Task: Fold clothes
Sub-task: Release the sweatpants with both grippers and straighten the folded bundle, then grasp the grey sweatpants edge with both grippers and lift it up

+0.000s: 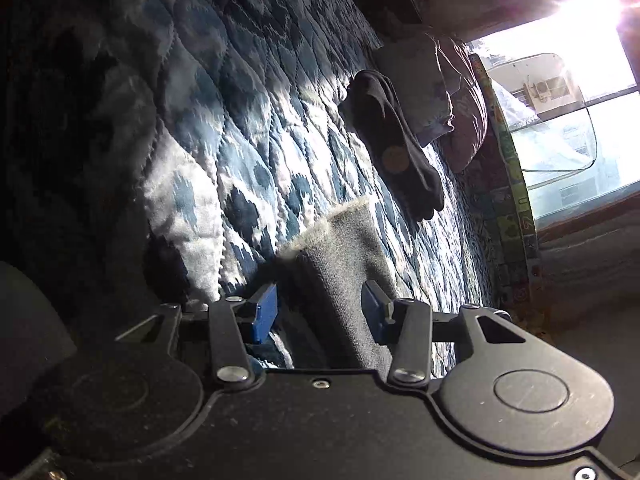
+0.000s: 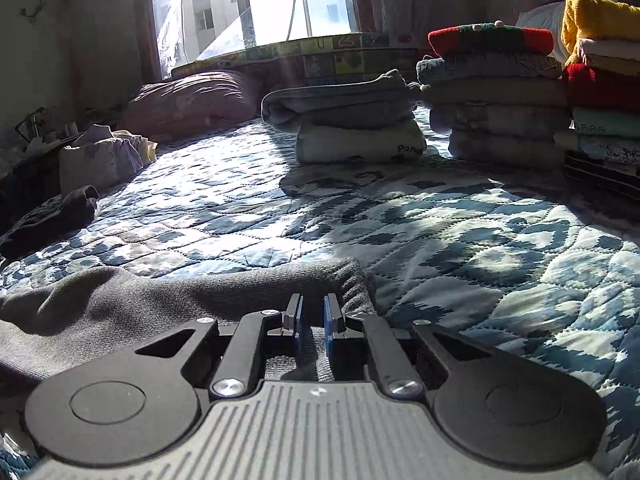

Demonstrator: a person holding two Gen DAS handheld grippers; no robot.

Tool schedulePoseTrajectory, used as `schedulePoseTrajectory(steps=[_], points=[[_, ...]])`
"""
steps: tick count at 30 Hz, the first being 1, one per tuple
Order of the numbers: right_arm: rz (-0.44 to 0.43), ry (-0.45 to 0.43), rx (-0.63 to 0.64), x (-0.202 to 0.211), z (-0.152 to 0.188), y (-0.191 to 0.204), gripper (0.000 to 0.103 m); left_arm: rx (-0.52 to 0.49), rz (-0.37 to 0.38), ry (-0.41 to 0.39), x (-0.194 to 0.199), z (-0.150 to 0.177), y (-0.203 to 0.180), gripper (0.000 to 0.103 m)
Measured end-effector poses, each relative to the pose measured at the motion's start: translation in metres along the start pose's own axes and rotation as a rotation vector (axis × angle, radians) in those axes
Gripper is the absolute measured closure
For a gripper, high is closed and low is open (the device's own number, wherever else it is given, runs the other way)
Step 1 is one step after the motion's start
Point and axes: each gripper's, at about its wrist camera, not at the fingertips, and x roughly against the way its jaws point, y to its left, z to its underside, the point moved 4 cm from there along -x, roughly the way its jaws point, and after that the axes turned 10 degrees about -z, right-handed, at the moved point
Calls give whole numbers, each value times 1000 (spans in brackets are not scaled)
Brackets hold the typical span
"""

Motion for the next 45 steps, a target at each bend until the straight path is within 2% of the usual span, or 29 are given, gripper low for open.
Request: schedulePoseTrajectory(steps=[2,5,10,14,16,18,19,21,26,28,32,36,37,39,41,45], points=[[2,1,-8,0,1,-2,103,49,40,-5,-5,5,1,59],[-3,5,-22,-1,1,-6,103,131,96,-23,-15,13,6,59],[-4,14,-12,-3,-1,-5,103,113,109,-93,-14,23,1,60],[-26,10,-83,-4,-3,-9,103,48,97,-125,-14,28,-8,62],[-50,-1,-131,-2,-5,-13,102,44,130,-90,-16,26,-7,96],[-62,-11,-119,1,-8,-9,99,55,157,-73,-15,24,-5,96],[-59,-16,-70,3,-9,-2,94,32,159,-82,-12,24,-8,96],[-76,-36,26,8,-10,15,93,-12,173,-105,-5,25,-17,96],[-265,-50,312,10,0,87,93,-122,199,-163,10,29,-42,96],[-345,-44,390,7,2,117,93,-177,211,-183,16,33,-53,96],[-457,7,393,-9,-6,153,93,-273,225,-210,24,39,-74,96],[-542,89,386,-34,-9,186,92,-303,222,-223,26,37,-76,96],[-540,140,354,-45,-1,190,89,-302,209,-225,23,35,-74,96],[-505,201,297,-71,9,184,91,-292,185,-213,18,32,-66,96],[-525,201,261,-68,8,180,90,-266,157,-205,12,30,-57,96],[-532,209,227,-50,7,171,86,-250,182,-199,10,29,-57,96]])
